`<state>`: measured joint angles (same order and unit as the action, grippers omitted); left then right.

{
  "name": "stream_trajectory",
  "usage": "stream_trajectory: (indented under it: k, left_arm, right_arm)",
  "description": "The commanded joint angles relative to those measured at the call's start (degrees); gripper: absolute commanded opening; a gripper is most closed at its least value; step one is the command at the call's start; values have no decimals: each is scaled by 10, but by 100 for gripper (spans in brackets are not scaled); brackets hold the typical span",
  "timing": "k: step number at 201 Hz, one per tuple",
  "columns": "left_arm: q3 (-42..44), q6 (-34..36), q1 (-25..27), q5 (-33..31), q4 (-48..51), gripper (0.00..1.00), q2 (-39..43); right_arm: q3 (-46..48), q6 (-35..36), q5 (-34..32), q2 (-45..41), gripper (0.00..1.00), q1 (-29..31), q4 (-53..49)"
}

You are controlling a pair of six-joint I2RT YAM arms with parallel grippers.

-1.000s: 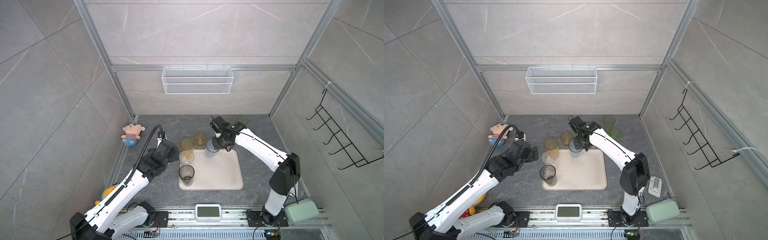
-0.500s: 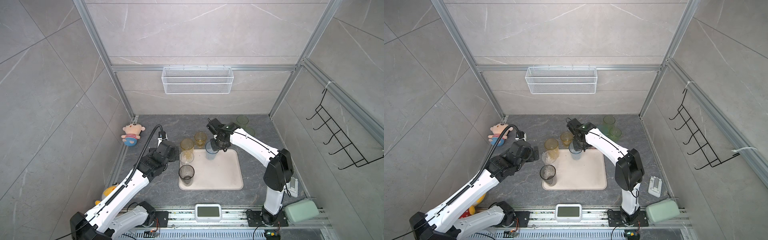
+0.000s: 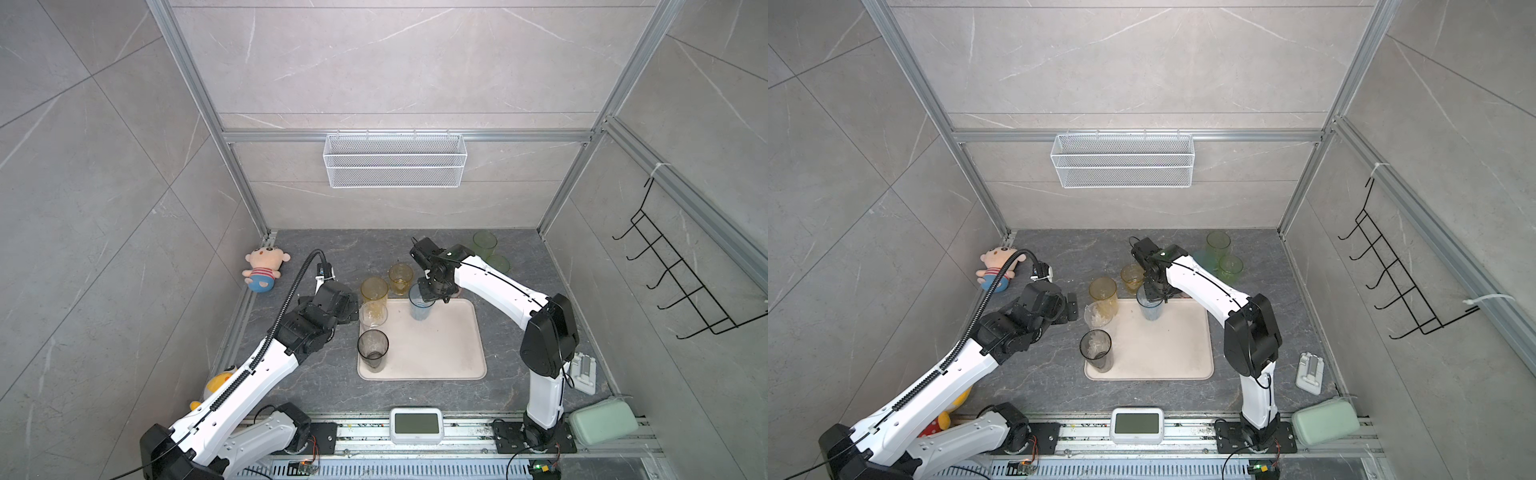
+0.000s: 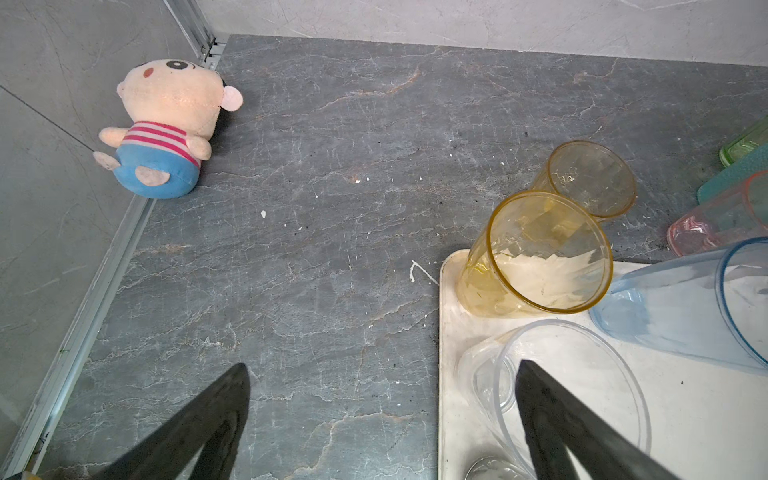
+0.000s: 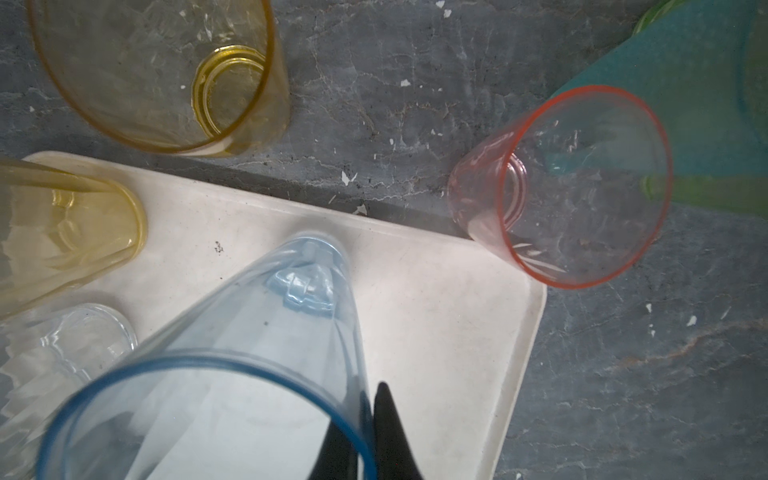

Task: Place the glasses into the tray
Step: 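Lower the blue glass onto the tray beside the yellow glass, then open the right gripper and raise it toward the teal glass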

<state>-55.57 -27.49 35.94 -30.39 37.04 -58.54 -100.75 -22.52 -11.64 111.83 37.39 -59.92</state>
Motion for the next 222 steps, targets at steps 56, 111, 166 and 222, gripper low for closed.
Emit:
stream_trajectory:
  k: [56,111,166,222]
  left_arm:
    - [3,-10,-3,3,-11,99,0]
    - [4,-11,-3,5,-11,100,-3]
    - [3,-11,-3,5,-11,100,-2]
    - [5,-10,-3,4,-12,99,4]
  right_arm:
    - [-26,-7,-13,18,27,-1,1]
    - [-40,-6,-12,19,42,-1,-4]
    - [-71,5,-11,6,48,-1,-23]
    - [-80,30,-26,-36,52,-1,-32]
